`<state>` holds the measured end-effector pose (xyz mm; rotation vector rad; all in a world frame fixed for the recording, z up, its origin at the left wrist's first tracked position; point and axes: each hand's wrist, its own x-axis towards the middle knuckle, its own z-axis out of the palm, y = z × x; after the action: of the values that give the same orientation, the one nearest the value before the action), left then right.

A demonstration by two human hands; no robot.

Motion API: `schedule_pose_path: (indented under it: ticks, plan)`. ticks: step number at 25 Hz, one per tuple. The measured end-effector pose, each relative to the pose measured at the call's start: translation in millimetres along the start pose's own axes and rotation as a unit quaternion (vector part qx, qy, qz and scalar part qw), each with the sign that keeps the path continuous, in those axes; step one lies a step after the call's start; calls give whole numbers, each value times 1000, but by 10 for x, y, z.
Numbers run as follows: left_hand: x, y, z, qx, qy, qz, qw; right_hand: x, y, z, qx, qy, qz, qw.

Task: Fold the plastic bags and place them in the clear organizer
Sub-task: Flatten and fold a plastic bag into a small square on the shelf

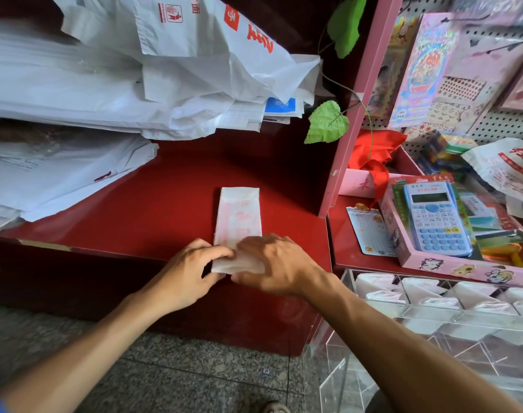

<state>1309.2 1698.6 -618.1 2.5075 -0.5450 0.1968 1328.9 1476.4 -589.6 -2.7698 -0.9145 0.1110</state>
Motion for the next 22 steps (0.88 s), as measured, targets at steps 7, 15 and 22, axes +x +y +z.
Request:
schedule_pose_path:
  ticks: [7, 15, 22]
  plan:
    - [33, -1, 17, 22, 41, 20, 999, -28, 136, 54, 65, 46, -6, 997]
    - [33, 187, -29, -159, 85, -102, 978, -3, 262, 67, 263, 165, 101, 945]
    - [129, 219, 48, -166, 111, -204, 959, 123, 202, 95, 277, 177, 191, 925]
